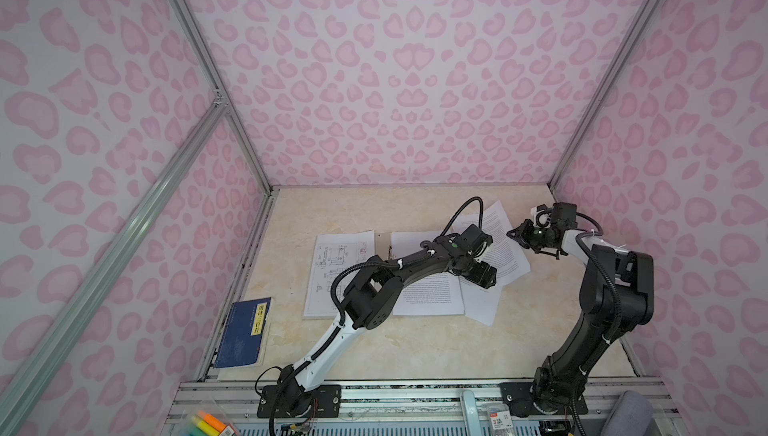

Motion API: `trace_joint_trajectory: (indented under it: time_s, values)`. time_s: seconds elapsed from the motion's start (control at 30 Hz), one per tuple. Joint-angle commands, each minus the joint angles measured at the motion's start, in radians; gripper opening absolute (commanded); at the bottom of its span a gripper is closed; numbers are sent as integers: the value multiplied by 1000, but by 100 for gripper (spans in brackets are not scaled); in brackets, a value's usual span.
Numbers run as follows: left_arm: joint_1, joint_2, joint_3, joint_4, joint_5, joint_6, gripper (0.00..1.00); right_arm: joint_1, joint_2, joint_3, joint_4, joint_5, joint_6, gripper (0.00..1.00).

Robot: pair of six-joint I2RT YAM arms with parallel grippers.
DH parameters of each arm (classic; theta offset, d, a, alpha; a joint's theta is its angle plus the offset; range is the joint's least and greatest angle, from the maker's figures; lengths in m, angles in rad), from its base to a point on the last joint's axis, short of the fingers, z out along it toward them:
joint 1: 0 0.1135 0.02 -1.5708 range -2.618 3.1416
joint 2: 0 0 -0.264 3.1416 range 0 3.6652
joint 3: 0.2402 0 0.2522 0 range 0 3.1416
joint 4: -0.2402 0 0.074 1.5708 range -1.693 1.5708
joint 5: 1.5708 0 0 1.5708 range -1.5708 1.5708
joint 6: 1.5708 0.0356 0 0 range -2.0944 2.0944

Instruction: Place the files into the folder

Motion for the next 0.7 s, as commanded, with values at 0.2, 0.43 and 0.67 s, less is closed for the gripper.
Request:
trace_joint_trajectory:
  time_s: [0.2, 0.43, 0.67]
  values:
    - [1, -118, 122, -51, 85, 38, 87, 41, -147, -6, -75, 162, -12, 0]
    - [1, -257, 253, 41, 66, 69, 88, 23, -231, -35, -90, 187, 4, 0]
    - [12, -663, -201, 374, -21, 71, 88, 95, -373, 15, -178, 285, -27, 0]
